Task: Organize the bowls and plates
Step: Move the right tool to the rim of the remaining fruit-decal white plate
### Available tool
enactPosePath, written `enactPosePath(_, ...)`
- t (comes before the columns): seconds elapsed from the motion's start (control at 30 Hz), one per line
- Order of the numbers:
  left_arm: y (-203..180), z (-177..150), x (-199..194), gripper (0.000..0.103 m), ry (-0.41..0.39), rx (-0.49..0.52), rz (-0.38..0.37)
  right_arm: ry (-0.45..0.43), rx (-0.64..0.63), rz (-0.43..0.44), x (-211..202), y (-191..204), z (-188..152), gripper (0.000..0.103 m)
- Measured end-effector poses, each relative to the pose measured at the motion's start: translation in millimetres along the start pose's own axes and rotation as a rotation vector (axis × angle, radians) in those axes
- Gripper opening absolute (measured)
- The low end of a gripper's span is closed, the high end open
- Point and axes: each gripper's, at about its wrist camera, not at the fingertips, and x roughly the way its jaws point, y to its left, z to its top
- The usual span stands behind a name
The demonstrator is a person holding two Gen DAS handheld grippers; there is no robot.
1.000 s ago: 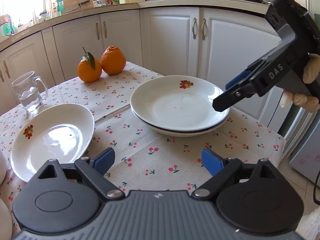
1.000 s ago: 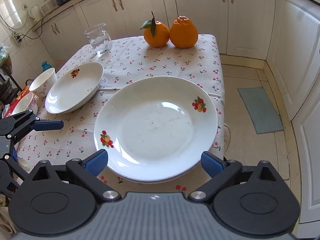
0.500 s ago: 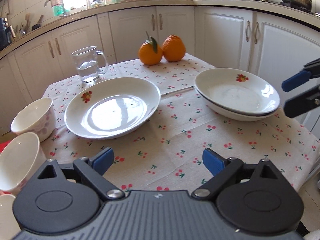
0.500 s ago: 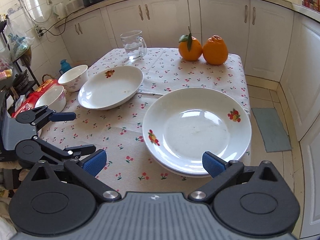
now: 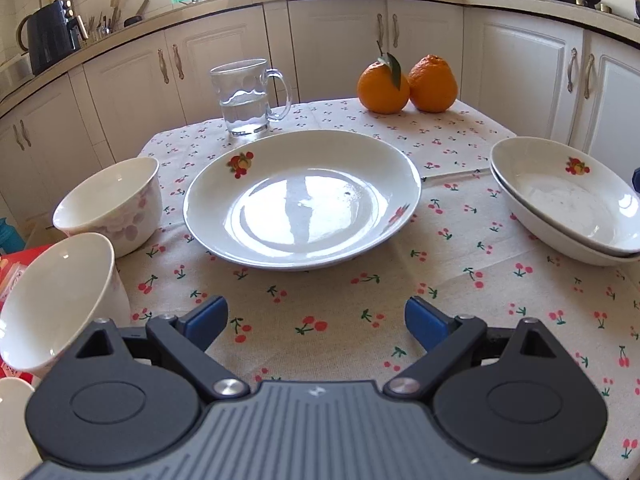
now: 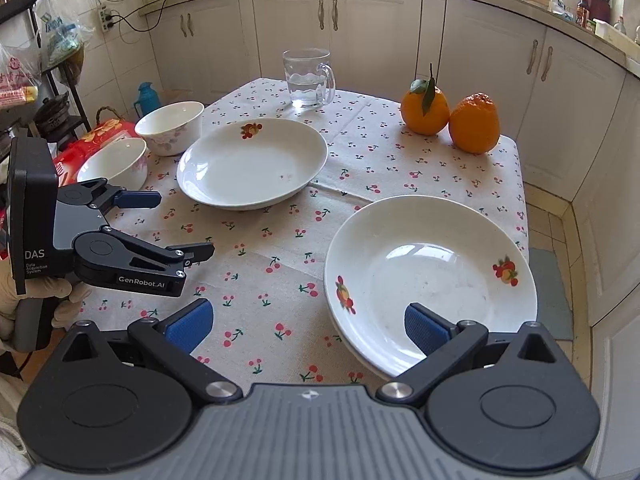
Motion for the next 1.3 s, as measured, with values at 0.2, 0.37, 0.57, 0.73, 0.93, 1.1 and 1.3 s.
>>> enactPosePath(0.2, 6, 5, 14, 0.095, 0.001, -0.03, -0.013, 0.038, -0.078, 0.022, 16, 4, 20, 0.103)
enactPosePath(0.37, 13, 10, 24, 0.097, 0.012, -0.087, -0.034, 0.048, -0.117, 0.052, 31, 7, 38, 0.103)
enactPosePath(0.57, 13, 11, 29, 0.103, 0.02, -0.082, -0.038, 0.071, -0.196, 0.084, 54, 11, 66, 0.103)
enactPosePath(0.73, 11, 11, 30, 0.103, 0.014, -0.093, -0.02, 0.086, -0.253, 0.108, 75, 14, 89, 0.103)
enactPosePath(0.93, 15, 15, 32, 0.102, 0.018, -0.099, -0.015, 0.111, -0.274, 0.159, 103, 9, 113, 0.103)
enactPosePath(1.1, 14, 16, 29, 0.102, -0.008, -0.077, -0.016, 0.137, -0.291, 0.189, 130, 3, 131, 0.103)
enactPosePath(1.3, 17, 18, 30, 0.101, -0.017, -0.074, -0.012, 0.17, -0.293, 0.235, 162, -5, 156, 0.103)
